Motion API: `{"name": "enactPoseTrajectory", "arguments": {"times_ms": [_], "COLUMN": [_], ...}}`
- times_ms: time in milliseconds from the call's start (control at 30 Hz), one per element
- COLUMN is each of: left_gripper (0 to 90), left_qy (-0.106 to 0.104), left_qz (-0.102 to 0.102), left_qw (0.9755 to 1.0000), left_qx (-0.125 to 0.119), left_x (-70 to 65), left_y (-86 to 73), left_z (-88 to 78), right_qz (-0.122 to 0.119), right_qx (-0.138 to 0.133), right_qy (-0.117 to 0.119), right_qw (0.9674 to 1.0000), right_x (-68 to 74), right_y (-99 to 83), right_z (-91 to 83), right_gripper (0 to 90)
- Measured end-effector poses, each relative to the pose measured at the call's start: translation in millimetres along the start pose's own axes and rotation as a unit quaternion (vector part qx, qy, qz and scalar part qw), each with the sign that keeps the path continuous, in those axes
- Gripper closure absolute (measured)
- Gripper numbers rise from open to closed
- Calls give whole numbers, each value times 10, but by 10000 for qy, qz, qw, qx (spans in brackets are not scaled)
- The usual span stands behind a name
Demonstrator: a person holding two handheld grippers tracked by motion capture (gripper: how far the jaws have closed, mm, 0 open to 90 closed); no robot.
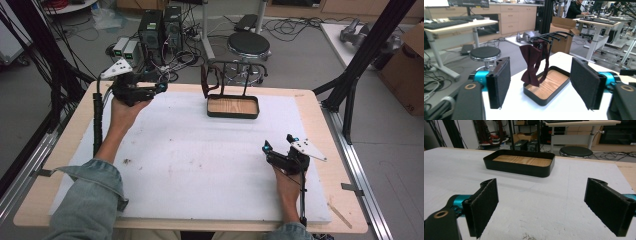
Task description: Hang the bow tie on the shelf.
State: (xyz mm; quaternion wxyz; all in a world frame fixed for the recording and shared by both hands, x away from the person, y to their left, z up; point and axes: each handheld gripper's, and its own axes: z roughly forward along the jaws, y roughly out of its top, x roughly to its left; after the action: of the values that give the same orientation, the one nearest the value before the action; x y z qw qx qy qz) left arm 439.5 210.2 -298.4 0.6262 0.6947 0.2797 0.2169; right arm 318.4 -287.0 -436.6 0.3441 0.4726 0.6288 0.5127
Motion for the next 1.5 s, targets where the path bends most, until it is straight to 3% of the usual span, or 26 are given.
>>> {"name": "enactPoseTrajectory", "arguments": {"times_ms": [300,633,733,867,1067,1133,1300,1500], "left_gripper": [264,261,259,249,246,246,237,208], "left_qy": [281,435,411,464,754,904,1149,1287], "left_qz": [222,240,100,64,58,102,101,-1], "left_qw": [9994,9987,9990,9986,9963,9942,9917,9904], "left_qx": [21,-76,-146,-263,-408,-578,-562,-495], "left_x": [-84,-197,-214,-230,-262,-284,-306,-330], "left_y": [-117,-387,-488,-576,-775,-896,-1065,-1210], "left_z": [-431,-823,-954,-1053,-1237,-1327,-1430,-1479], "right_qz": [39,38,36,41,14,-17,-32,1], "right_qx": [1,9,12,37,44,37,49,76], "right_qy": [-13,-24,-28,-31,-50,-47,-57,-57], "right_qw": [10000,10000,10000,10000,10000,10000,10000,10000], "right_x": [-14,-16,-14,-4,2,2,2,7], "right_y": [-1,-2,-2,-1,-1,-1,-2,-3], "right_z": [-3,-1,-1,-2,-1,1,1,-1], "right_gripper": [112,112,113,113,112,113,112,112]}}
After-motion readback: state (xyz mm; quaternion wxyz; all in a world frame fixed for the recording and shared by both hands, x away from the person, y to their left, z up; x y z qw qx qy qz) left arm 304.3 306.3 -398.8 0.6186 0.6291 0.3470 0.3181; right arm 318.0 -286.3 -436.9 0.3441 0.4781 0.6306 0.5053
